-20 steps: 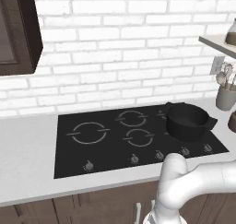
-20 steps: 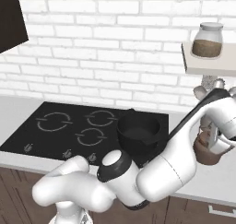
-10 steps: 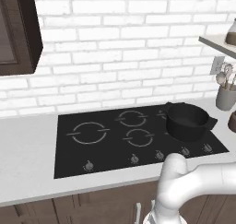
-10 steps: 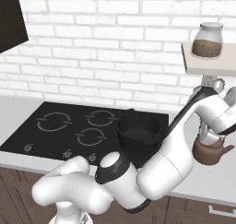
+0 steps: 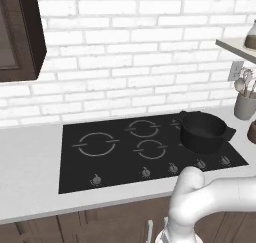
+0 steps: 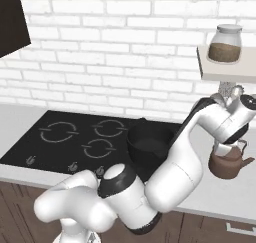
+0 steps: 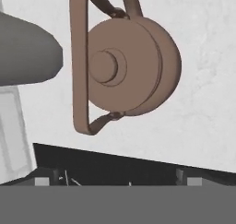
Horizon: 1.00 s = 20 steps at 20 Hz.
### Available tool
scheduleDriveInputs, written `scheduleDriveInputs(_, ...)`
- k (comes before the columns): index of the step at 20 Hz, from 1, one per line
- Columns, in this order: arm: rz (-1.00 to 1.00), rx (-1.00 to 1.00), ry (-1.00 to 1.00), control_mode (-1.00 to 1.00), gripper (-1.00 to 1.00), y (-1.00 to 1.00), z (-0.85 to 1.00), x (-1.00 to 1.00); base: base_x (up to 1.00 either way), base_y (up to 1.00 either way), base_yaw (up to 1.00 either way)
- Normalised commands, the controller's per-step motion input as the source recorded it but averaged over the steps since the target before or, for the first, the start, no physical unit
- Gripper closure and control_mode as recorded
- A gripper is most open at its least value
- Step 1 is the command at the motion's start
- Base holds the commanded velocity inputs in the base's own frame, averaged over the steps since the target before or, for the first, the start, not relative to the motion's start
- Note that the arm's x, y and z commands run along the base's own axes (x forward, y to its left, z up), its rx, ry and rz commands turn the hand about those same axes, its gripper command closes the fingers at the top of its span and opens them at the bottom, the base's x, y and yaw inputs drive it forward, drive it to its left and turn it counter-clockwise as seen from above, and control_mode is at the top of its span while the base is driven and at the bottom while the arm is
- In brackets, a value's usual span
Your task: Pick the kettle from the counter and place it on a stove burner. Then turn the burner on.
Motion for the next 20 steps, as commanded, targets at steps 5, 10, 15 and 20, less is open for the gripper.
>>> scheduleDriveInputs(5,0.02,-0.19,0.0,-1.0,-1.0,0.0,-0.22,0.14,0.0,0.0,0.0)
scheduleDriveInputs(10,0.0,-0.11,0.0,-1.0,-1.0,-0.09,-0.08,0.19,0.0,0.0,0.0)
scheduleDriveInputs(15,0.0,-0.07,0.0,-1.0,-1.0,-0.2,-0.09,0.25,0.0,0.0,0.0)
scheduleDriveInputs(20,0.0,-0.01,0.02,-1.0,-1.0,-0.28,-0.02,0.32,0.0,0.0,0.0)
